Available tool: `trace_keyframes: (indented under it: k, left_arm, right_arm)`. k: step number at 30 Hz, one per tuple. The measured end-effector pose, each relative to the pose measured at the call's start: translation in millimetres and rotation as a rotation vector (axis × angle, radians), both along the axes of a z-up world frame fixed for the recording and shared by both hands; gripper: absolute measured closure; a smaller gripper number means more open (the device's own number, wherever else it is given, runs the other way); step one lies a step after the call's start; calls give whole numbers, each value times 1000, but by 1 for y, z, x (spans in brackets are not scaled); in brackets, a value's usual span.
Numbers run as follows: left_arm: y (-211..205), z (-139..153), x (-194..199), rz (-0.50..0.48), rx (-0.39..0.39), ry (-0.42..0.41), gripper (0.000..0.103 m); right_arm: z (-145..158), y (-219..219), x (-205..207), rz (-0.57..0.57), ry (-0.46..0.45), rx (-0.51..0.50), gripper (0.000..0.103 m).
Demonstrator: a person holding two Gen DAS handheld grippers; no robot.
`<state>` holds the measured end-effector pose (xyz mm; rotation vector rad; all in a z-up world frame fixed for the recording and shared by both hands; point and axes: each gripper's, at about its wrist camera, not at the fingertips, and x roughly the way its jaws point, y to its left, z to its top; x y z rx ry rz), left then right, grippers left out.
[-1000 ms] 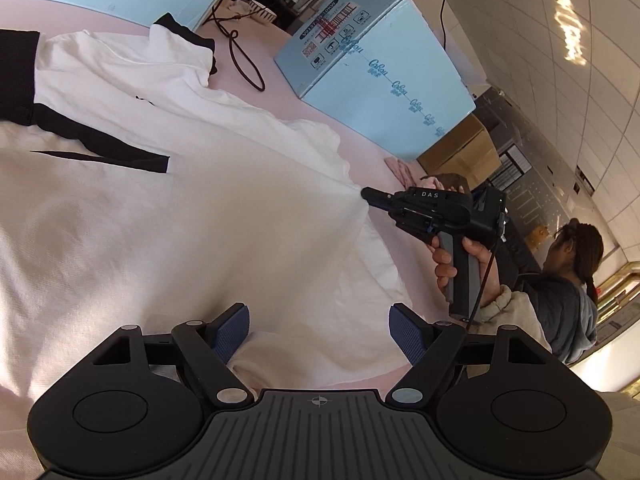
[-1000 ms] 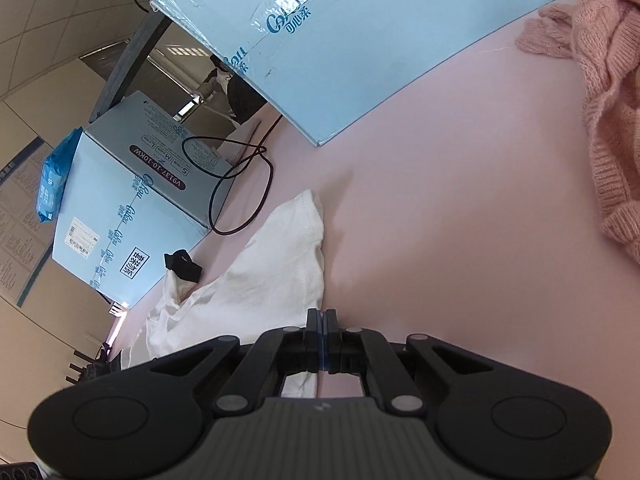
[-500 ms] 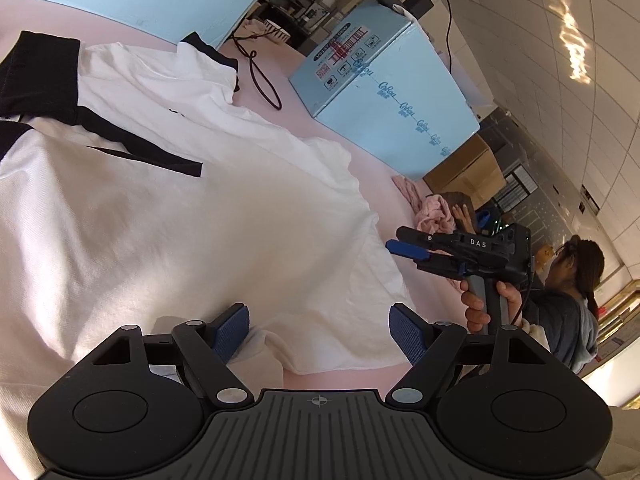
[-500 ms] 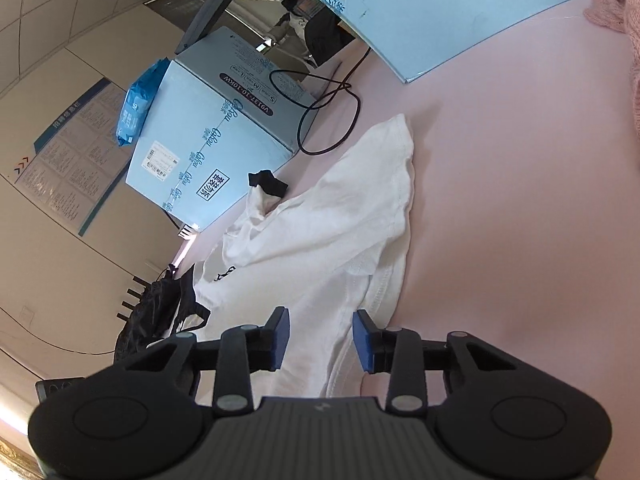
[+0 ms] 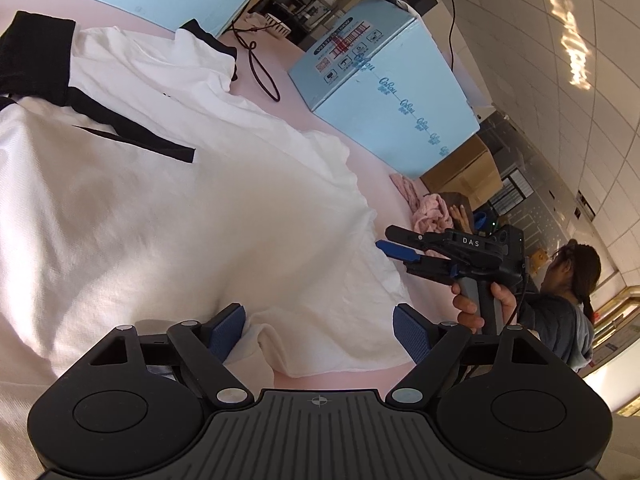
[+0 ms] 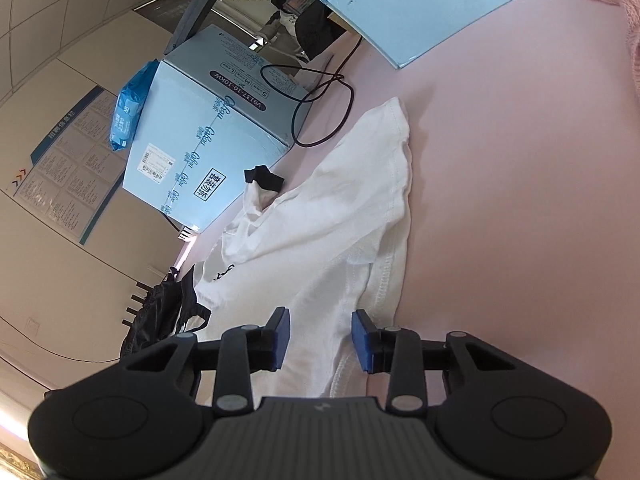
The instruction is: Fold clothes
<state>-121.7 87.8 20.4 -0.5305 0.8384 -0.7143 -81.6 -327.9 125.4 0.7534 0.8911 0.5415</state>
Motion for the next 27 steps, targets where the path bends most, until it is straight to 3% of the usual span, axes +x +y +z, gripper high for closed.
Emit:
trace_keyframes:
  k: [3, 12, 19, 21, 22, 23, 27]
  left_arm:
    - [1, 0, 0, -1, -6, 3, 20]
    - [3, -2, -2, -4, -13, 3, 20]
    - [4, -1, 0, -4, -17, 16, 19]
    - [4, -1, 0, -4, -16, 14, 19]
    - [4, -1, -1, -5, -16, 13, 19]
    - [4, -1, -1, -6, -18, 14, 19]
    - [5, -2, 1, -5, -24, 21, 19]
  right_arm:
    - [-3, 0, 2, -6, 10, 19, 68]
    - [6, 7, 2, -23, 9, -55, 67]
    - [4, 15, 12, 10, 27, -36, 67]
    - [3, 17, 13, 10, 22, -45, 71]
    - [3, 18, 14, 9, 18, -51, 90]
    - [3, 19, 14, 6, 19, -63, 97]
    - [4, 21, 6, -12, -24, -108, 98]
